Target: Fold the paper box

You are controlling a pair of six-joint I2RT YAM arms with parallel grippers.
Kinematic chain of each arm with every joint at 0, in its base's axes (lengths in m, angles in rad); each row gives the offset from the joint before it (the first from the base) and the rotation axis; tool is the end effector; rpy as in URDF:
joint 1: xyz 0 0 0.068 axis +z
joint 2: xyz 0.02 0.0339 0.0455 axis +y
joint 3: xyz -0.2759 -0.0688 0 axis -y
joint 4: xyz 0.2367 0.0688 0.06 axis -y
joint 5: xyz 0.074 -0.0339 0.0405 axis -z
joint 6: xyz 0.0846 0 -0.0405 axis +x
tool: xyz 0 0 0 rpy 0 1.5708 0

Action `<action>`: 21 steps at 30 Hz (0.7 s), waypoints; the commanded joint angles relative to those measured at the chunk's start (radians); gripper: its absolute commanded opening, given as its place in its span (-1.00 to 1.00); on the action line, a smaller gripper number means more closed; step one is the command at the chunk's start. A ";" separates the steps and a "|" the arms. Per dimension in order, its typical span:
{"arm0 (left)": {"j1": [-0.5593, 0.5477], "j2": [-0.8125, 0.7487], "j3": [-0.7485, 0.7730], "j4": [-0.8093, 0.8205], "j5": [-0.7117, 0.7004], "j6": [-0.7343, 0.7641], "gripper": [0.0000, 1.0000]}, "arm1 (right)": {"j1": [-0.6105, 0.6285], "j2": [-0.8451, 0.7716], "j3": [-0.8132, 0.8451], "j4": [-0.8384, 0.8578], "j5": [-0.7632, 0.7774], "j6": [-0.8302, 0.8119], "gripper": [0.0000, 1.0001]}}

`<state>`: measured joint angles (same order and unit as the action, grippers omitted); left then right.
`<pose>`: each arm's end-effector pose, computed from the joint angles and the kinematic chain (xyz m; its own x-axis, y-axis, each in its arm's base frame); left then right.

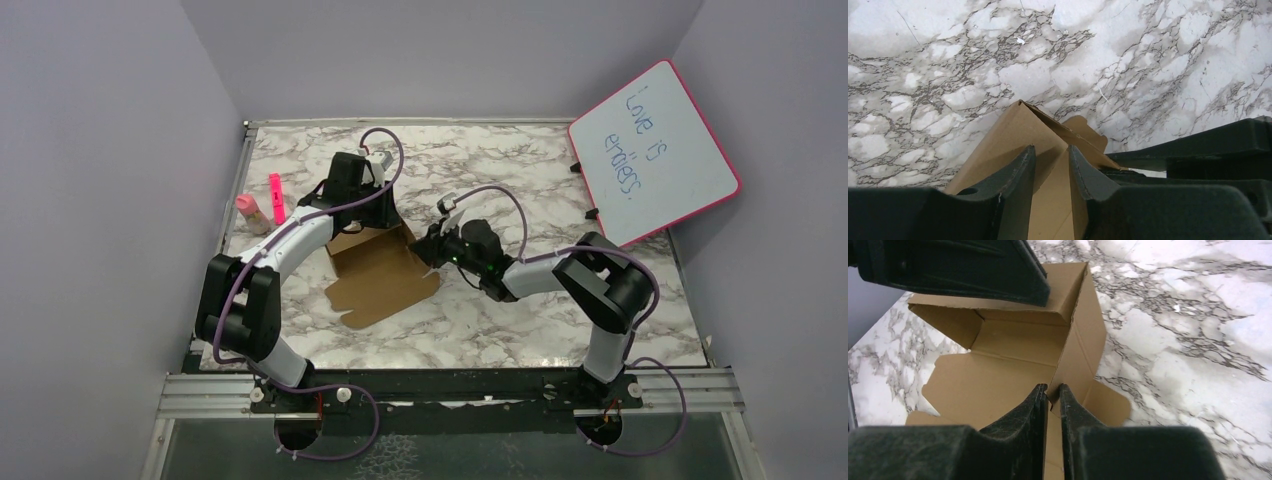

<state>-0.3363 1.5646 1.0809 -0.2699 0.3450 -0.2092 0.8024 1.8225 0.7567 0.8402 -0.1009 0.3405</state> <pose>0.3377 -0.1484 0.2273 -0.7447 0.0533 -0.6653 0.3974 0.8363 -0.3778 0.2787 0.3007 0.1672 -0.4082 0.0557 -0.9112 -0.6867 0.6389 0.3467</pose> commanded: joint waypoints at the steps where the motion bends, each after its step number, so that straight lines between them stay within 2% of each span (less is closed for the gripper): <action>1: -0.012 0.021 0.006 -0.014 0.021 -0.008 -0.36 | 0.008 0.073 0.018 0.132 -0.121 -0.011 -0.56; 10: -0.012 0.010 0.007 -0.021 -0.006 0.003 -0.36 | 0.008 0.048 0.008 0.142 -0.195 -0.129 -0.20; 21: -0.012 0.005 0.011 -0.033 -0.034 0.013 -0.36 | -0.009 -0.048 -0.009 0.050 -0.089 -0.268 0.04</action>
<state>-0.3428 1.5665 1.0809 -0.2733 0.3428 -0.2123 0.8028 1.8503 0.7578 0.9192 -0.2371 0.1619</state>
